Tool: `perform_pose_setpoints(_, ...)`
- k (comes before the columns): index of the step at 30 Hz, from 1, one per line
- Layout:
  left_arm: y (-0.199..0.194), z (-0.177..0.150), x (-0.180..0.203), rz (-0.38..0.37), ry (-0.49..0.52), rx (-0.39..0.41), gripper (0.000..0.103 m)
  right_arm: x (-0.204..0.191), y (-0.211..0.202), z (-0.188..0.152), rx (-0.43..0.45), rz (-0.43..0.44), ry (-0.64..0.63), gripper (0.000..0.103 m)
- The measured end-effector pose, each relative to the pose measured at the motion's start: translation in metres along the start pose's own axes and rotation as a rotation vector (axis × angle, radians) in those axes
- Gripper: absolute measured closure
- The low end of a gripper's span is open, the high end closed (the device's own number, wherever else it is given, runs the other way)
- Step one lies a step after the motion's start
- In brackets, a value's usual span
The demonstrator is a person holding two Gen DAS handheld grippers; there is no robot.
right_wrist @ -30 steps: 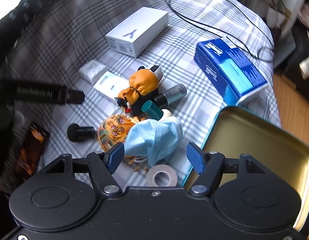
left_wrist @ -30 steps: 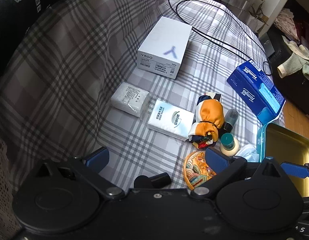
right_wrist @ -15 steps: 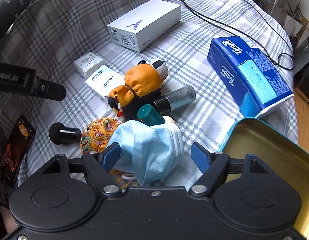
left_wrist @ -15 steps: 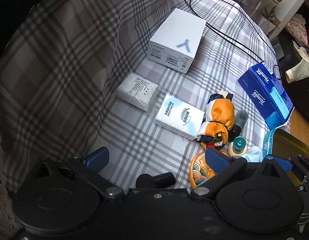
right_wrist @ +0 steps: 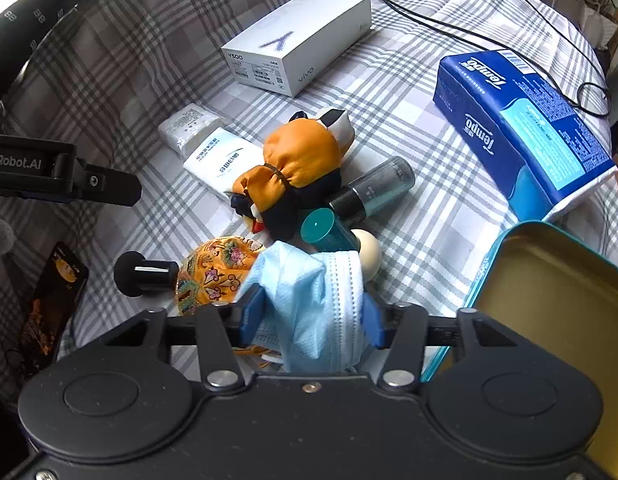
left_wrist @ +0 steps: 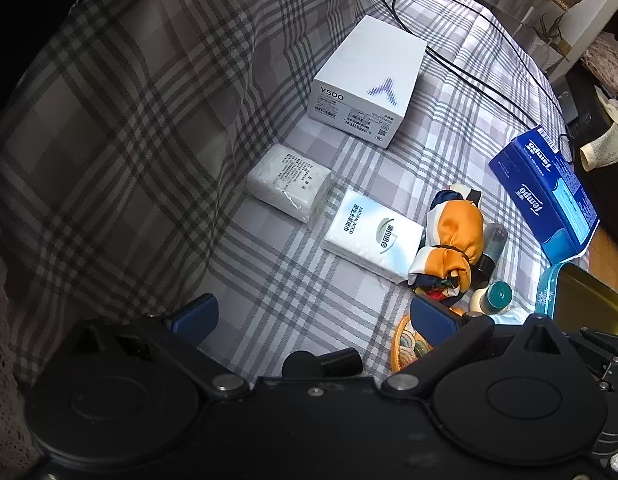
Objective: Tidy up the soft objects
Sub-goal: 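Lift the mask with the right gripper while the left gripper grasps the orange pouch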
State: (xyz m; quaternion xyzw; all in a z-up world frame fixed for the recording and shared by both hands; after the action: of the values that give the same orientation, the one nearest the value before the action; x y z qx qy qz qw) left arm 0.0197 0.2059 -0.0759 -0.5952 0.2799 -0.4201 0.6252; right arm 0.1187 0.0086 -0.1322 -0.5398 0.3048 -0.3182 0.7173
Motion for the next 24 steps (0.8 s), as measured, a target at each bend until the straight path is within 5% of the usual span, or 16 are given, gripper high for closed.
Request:
perform_pose_setpoints(8,0.002,-0.001,0.004,0.052,0.025,0.028,0.001,0.008,-0.027,-0.001,0.064,0.005,0.082,0.057)
perform_pose_setpoints(24,0.041,-0.034,0.092,0.048,0.337,-0.013,0.001,0.031,-0.082,-0.005,0.204,-0.043,0.216,0.057)
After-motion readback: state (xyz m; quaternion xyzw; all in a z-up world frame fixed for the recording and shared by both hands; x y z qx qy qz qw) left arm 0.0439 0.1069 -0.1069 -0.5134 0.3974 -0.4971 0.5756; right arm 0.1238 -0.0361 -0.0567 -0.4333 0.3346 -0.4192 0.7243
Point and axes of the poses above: each gripper's, at about its wrist camera, not at the fingertips, and y roughly the way its jaws point, x to its right, z to its top, the point moved 5 cm from there along y, roughly the way its jaws point, and after that the axes turned 15 degrees about -x, right-handed, at the moved point
